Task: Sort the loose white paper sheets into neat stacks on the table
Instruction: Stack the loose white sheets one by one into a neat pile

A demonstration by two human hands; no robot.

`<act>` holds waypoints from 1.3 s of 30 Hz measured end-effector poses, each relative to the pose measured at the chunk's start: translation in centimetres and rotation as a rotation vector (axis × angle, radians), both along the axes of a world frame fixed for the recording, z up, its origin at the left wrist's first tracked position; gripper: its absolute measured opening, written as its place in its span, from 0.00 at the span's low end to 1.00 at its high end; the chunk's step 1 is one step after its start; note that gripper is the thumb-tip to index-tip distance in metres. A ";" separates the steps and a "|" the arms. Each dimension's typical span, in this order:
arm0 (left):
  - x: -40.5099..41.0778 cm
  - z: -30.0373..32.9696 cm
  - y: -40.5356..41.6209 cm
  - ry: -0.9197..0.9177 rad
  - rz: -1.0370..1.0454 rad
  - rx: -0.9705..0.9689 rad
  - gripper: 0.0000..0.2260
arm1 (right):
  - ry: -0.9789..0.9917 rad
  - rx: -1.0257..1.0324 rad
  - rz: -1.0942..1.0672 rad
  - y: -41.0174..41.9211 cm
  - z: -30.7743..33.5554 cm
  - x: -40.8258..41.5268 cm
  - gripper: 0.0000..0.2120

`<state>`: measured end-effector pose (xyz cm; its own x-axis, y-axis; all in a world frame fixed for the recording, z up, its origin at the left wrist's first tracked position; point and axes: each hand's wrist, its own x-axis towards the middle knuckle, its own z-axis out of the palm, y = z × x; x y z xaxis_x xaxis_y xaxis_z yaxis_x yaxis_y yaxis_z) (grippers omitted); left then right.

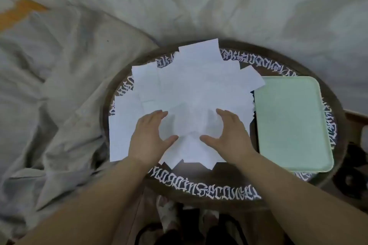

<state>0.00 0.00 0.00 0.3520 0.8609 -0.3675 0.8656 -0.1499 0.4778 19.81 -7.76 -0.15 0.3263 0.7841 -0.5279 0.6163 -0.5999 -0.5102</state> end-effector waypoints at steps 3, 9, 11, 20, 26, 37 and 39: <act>0.2 -3.1 0.6 0.036 -0.064 0.053 0.35 | -0.056 0.010 -0.090 0.3 -2.9 -0.1 0.45; 1.3 -7.6 0.6 0.066 -0.109 0.100 0.41 | -0.090 0.038 -0.095 0.8 -6.6 -1.1 0.46; 1.7 -8.1 0.5 0.088 -0.077 0.132 0.40 | -0.110 0.094 -0.048 0.7 -7.2 -1.5 0.44; 1.6 -8.7 0.8 -0.016 -0.105 0.194 0.24 | -0.117 0.328 0.050 0.9 -8.1 -1.2 0.18; 2.4 -8.2 1.4 0.004 -0.089 0.088 0.11 | -0.130 0.480 0.121 1.1 -8.6 -1.1 0.14; 2.2 -9.2 3.6 -0.097 -0.037 0.246 0.38 | -0.312 0.564 0.218 3.3 -11.1 -1.7 0.33; 2.3 -9.3 3.8 -0.068 -0.009 0.206 0.43 | -0.330 0.660 0.238 3.8 -11.9 -1.6 0.22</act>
<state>2.29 3.78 -9.31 0.3775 0.9121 -0.1598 0.8309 -0.2574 0.4933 18.23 -3.95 -12.06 0.1690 0.9711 0.1684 0.8725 -0.0679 -0.4839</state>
